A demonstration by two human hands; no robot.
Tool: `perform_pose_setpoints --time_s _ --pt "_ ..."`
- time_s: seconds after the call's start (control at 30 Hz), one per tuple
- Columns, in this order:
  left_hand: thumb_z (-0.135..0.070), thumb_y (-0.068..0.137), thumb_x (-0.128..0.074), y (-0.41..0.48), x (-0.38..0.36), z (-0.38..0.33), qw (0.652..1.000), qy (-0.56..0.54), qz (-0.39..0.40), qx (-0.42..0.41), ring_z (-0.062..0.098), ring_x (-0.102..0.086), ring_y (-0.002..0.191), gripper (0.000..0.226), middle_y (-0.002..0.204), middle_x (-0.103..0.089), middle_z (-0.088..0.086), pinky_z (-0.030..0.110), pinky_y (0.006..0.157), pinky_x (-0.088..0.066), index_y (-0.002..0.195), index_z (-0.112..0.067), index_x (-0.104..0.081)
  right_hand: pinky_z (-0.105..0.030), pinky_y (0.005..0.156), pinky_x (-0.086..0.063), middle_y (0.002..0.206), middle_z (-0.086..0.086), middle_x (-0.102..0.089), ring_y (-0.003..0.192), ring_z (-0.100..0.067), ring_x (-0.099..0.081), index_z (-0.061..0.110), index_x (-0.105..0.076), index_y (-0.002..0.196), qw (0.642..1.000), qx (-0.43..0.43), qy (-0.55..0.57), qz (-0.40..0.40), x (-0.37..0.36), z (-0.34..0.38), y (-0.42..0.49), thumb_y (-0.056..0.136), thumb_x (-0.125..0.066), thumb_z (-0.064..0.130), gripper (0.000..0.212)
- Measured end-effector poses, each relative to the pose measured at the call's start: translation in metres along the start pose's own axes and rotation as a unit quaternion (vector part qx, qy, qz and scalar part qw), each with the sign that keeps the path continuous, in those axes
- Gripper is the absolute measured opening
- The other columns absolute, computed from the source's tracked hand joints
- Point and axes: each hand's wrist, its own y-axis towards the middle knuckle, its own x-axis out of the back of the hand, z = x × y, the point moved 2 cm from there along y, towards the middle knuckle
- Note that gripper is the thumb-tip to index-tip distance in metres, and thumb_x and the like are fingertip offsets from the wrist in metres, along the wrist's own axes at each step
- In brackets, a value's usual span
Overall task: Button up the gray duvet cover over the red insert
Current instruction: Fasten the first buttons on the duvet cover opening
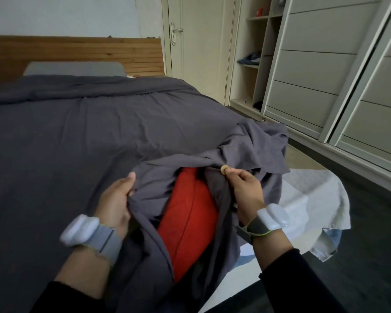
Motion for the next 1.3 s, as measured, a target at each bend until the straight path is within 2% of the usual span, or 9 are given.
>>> perform_pose_setpoints --time_s 0.07,0.17,0.23,0.4,0.63,0.73,0.97,1.1,1.3 --pt "-0.041 0.083 -0.063 -0.004 0.021 -0.014 0.963 0.258 -0.024 -0.074 0.022 -0.051 0.064 0.039 0.063 -0.054 0.012 0.031 0.064 -0.043 0.057 -0.015 -0.051 -0.033 0.099 -0.049 0.094 -0.001 -0.074 0.099 -0.016 -0.067 0.012 -0.071 0.085 1.0 0.001 0.015 -0.014 0.001 0.0 0.006 0.087 -0.065 0.014 0.008" --pt "-0.034 0.077 -0.071 -0.011 0.042 -0.002 0.82 0.571 -0.006 -0.05 0.024 -0.052 0.065 0.036 0.057 -0.053 0.007 0.03 0.058 -0.036 0.056 -0.009 -0.056 -0.032 0.099 -0.049 0.096 -0.002 -0.074 0.098 -0.014 -0.067 0.01 -0.072 0.085 1.0 -0.012 0.011 -0.02 0.003 -0.002 0.01 0.087 -0.066 0.014 0.007" --pt "-0.017 0.074 -0.074 -0.011 0.041 0.0 0.829 0.558 -0.004 -0.042 0.026 -0.062 0.085 0.014 0.077 -0.064 0.009 0.028 0.07 -0.041 0.081 -0.007 -0.067 -0.028 0.095 -0.05 0.097 -0.004 -0.075 0.097 -0.014 -0.068 0.005 -0.073 0.09 1.0 -0.023 0.004 -0.008 0.003 -0.003 0.01 0.086 -0.067 0.013 0.01" --pt "-0.001 0.073 -0.068 0.006 -0.036 -0.022 0.819 0.503 0.032 -0.276 0.02 -0.059 0.104 0.039 0.112 -0.063 0.007 0.017 0.089 -0.037 0.11 -0.013 -0.063 -0.029 0.083 -0.053 0.083 -0.004 -0.074 0.086 -0.017 -0.068 0.013 -0.071 0.074 0.998 -0.036 -0.05 0.012 0.0 -0.009 0.007 0.08 -0.074 0.019 0.009" --pt "-0.004 0.073 -0.063 0.043 -0.128 0.031 0.64 0.682 0.24 -0.259 0.026 -0.053 0.116 0.052 0.12 -0.055 0.01 0.022 0.094 -0.038 0.123 -0.018 -0.06 -0.019 0.067 -0.051 0.075 -0.004 -0.07 0.073 -0.012 -0.064 0.006 -0.07 0.079 0.997 -0.048 -0.047 0.031 -0.002 -0.013 0.009 0.08 -0.072 0.011 0.007" --pt "0.002 0.079 -0.05 0.05 -0.12 0.041 0.675 0.668 0.194 -0.246 0.028 -0.058 0.108 0.039 0.111 -0.063 0.011 0.022 0.085 -0.04 0.109 -0.015 -0.068 -0.02 0.067 -0.053 0.075 -0.004 -0.072 0.072 -0.012 -0.065 0.009 -0.07 0.074 0.998 -0.048 -0.035 0.034 -0.004 -0.015 0.008 0.079 -0.074 0.012 0.007" --pt "-0.011 0.09 -0.054 0.013 -0.104 0.04 0.919 0.348 0.079 -0.167 0.017 -0.059 0.087 0.014 0.092 -0.066 0.005 0.022 0.07 -0.042 0.098 -0.012 -0.066 -0.023 0.074 -0.053 0.08 -0.005 -0.072 0.075 -0.01 -0.065 0.012 -0.069 0.072 0.999 -0.001 0.012 0.048 -0.005 -0.004 0.012 0.08 -0.073 0.012 0.009" --pt "-0.018 0.091 -0.053 -0.001 -0.108 0.066 0.957 0.266 0.062 -0.1 0.022 -0.063 0.091 0.008 0.093 -0.068 0.007 0.031 0.084 -0.049 0.089 -0.02 -0.06 -0.017 0.072 -0.053 0.085 -0.005 -0.075 0.079 -0.01 -0.068 0.007 -0.071 0.081 0.998 0.005 0.0 0.059 0.0 -0.004 0.012 0.081 -0.073 0.014 0.007" --pt "-0.015 0.087 -0.059 0.007 -0.116 0.052 0.95 0.261 0.046 -0.164 0.011 -0.059 0.08 0.006 0.083 -0.065 -0.001 0.002 0.061 -0.041 0.089 -0.019 -0.062 -0.007 0.054 -0.041 0.057 0.014 -0.065 0.055 0.004 -0.056 0.017 -0.071 0.074 0.981 0.011 -0.142 0.131 0.003 -0.011 0.009 0.082 -0.071 0.015 0.009"
